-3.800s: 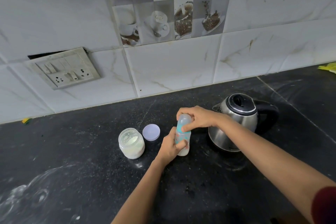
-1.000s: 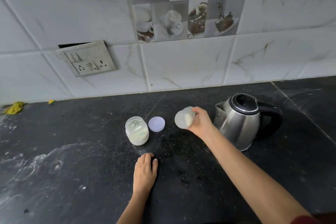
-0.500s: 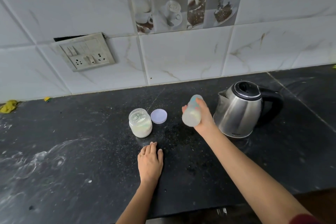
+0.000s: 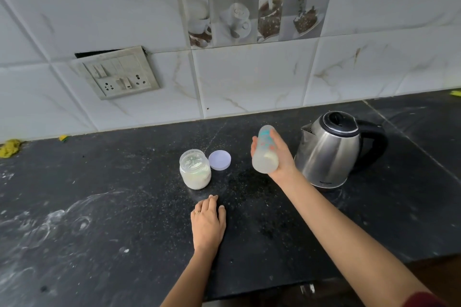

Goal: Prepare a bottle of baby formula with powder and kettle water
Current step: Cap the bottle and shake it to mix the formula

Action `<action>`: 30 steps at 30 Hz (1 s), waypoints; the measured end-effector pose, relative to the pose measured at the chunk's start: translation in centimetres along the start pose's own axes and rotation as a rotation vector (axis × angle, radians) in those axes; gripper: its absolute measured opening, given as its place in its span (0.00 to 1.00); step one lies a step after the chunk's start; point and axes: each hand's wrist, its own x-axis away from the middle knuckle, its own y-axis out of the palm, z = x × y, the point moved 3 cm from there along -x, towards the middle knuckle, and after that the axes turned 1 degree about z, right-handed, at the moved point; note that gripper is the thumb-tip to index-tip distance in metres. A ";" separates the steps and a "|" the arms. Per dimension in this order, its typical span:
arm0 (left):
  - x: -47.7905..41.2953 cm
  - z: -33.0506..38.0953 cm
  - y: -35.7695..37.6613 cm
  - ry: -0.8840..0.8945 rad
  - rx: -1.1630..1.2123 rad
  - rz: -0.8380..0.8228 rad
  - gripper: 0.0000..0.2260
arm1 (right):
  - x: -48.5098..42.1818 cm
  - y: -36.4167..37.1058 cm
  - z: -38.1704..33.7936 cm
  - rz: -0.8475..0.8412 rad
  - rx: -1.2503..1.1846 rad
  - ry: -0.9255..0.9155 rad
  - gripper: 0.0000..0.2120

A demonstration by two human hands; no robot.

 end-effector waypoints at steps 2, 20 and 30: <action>0.0 0.0 0.0 0.002 -0.001 0.007 0.13 | 0.0 0.8 -0.6 0.018 -0.006 -0.078 0.16; 0.0 -0.1 0.3 -0.012 0.009 -0.002 0.14 | 1.1 1.7 -1.4 -0.081 -0.076 -0.049 0.19; 0.1 -0.2 0.4 -0.013 0.022 -0.004 0.14 | 1.3 2.3 -1.9 -0.075 -0.015 -0.100 0.20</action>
